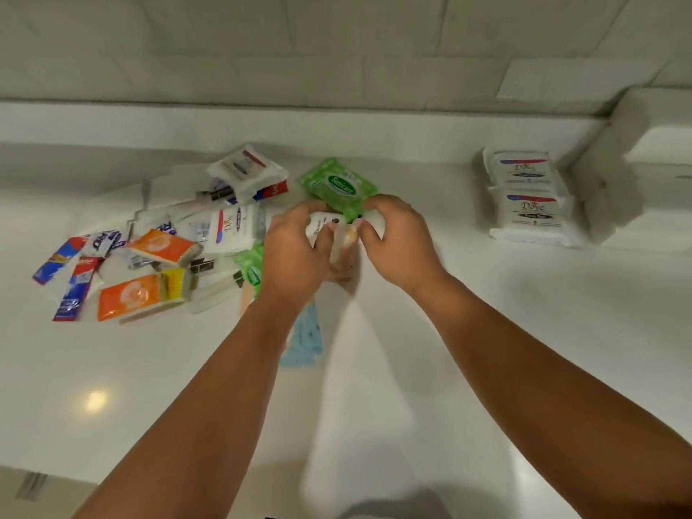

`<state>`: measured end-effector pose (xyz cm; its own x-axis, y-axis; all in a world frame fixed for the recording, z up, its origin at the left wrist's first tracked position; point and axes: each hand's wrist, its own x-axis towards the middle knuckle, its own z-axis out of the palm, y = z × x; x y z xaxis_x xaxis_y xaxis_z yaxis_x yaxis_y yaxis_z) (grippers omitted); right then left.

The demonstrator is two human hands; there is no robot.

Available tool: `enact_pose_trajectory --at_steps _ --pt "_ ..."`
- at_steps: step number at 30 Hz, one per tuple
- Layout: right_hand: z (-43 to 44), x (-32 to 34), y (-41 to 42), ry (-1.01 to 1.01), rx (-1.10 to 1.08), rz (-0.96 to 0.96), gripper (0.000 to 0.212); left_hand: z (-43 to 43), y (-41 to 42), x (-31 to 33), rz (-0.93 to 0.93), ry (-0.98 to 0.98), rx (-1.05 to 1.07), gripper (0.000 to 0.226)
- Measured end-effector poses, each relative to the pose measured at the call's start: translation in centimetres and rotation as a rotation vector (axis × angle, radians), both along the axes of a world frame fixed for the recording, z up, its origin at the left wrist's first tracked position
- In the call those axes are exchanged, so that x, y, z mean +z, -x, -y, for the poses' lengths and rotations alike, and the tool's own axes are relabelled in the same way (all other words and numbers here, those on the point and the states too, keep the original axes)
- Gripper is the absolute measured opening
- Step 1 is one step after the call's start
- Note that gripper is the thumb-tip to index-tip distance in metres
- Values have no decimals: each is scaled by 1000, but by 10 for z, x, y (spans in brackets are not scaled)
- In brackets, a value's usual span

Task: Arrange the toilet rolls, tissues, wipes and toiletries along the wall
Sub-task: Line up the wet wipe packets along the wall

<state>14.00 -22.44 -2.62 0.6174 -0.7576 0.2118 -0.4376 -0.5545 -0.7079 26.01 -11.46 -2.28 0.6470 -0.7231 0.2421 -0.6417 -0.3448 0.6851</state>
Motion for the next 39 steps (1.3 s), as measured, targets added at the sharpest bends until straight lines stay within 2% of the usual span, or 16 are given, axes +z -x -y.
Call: enact_pose_trajectory --at_steps 6,13,16,19,22,25,28,30,31,35,39 --pt "-41 5 -79 -131 95 -80 38 -52 -87 -4 -3 -69 97 35" --pt "-59 -5 -157 -217 129 -338 38 -75 -157 -14 -70 -382 91 52" --pt "-62 -10 -176 -244 133 -461 30 -73 -163 -16 -103 -450 56 45" --pt "-65 -9 -191 -263 114 -487 27 -70 -165 -16 -118 -470 43 38" --pt "-66 -4 -197 -341 75 -426 25 -68 -165 -14 -168 -430 64 40" --pt "-67 -1 -197 -433 7 -302 17 -71 -168 -12 -259 -286 127 47" --pt "-69 2 -194 -700 -69 -107 15 -74 -173 -10 -370 -72 191 43" --pt "-73 3 -191 -927 -90 30 21 -73 -175 -8 -427 55 213 32" --pt "-75 3 -189 -977 -96 73 27 -73 -175 -5 -447 97 220 27" --pt "-75 8 -176 -1131 -120 303 44 -69 -167 11 -451 207 189 23" --pt "-59 13 -156 -1167 -82 424 43 -60 -153 27 -480 284 81 29"
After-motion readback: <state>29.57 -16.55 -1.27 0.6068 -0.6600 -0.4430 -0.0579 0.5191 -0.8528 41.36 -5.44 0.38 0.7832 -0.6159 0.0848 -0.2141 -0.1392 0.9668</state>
